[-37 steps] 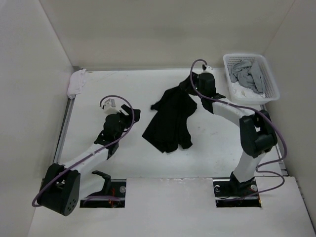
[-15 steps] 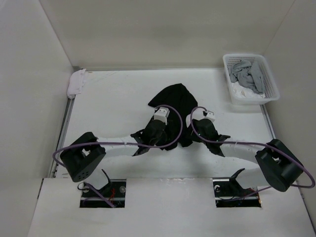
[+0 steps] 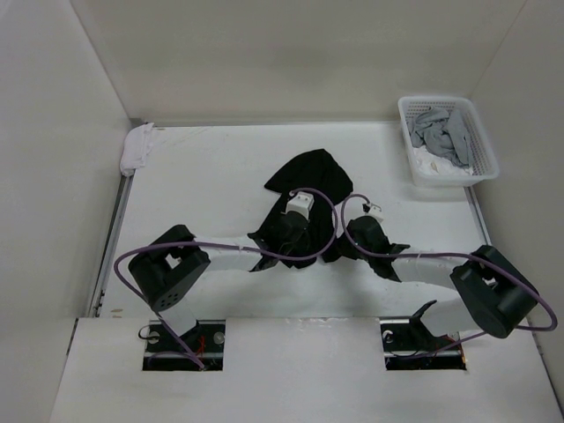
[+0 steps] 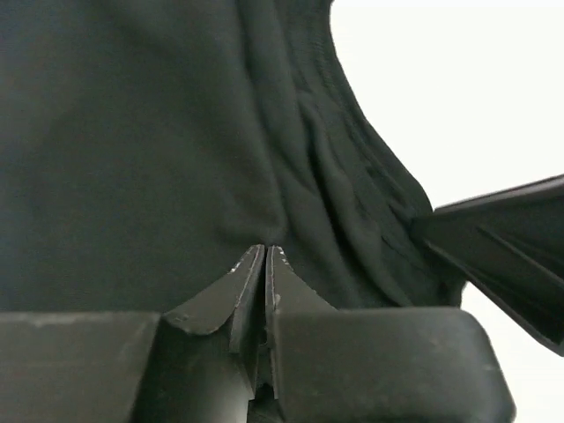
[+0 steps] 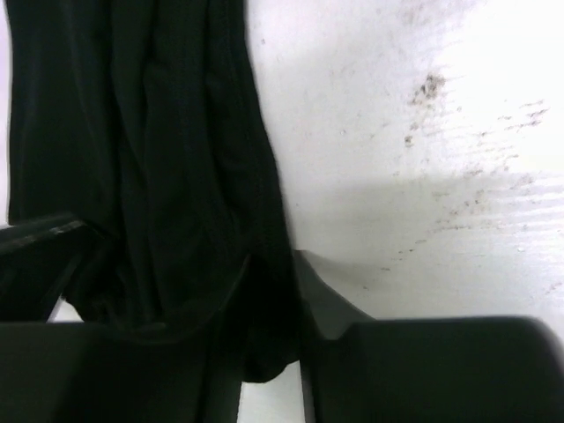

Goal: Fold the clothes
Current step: Flatten the tank top out

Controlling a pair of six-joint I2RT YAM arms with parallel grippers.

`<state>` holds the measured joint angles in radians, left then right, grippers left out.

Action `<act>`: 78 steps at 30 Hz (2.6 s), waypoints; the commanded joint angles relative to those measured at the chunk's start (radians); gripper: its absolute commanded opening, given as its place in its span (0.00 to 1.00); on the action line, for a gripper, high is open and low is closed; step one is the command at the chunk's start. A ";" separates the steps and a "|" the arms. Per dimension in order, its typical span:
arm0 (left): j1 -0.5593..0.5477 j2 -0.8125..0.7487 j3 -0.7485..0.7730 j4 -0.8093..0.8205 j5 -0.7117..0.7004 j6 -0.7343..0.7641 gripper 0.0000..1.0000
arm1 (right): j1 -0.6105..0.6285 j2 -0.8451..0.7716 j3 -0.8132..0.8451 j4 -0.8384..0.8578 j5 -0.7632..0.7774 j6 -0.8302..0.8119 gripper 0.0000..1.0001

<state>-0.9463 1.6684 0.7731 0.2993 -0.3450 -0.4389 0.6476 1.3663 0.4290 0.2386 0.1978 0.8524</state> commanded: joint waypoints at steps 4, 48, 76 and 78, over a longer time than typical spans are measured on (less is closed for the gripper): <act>0.187 -0.273 -0.073 -0.009 0.003 -0.070 0.00 | -0.052 0.034 0.085 0.091 -0.054 -0.004 0.08; 0.450 -1.181 -0.053 -0.239 0.141 -0.337 0.01 | 0.155 -0.370 1.013 -0.108 0.258 -0.647 0.04; 0.610 -0.385 -0.149 0.106 -0.064 -0.308 0.41 | -0.146 0.202 0.696 -0.085 -0.025 -0.201 0.04; 0.599 -0.468 -0.258 0.063 -0.109 -0.310 0.39 | -0.101 0.147 0.587 -0.099 0.008 -0.188 0.04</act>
<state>-0.3256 1.3437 0.6937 0.4007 -0.3508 -0.7506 0.5159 1.5375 1.1233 0.1089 0.1406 0.6243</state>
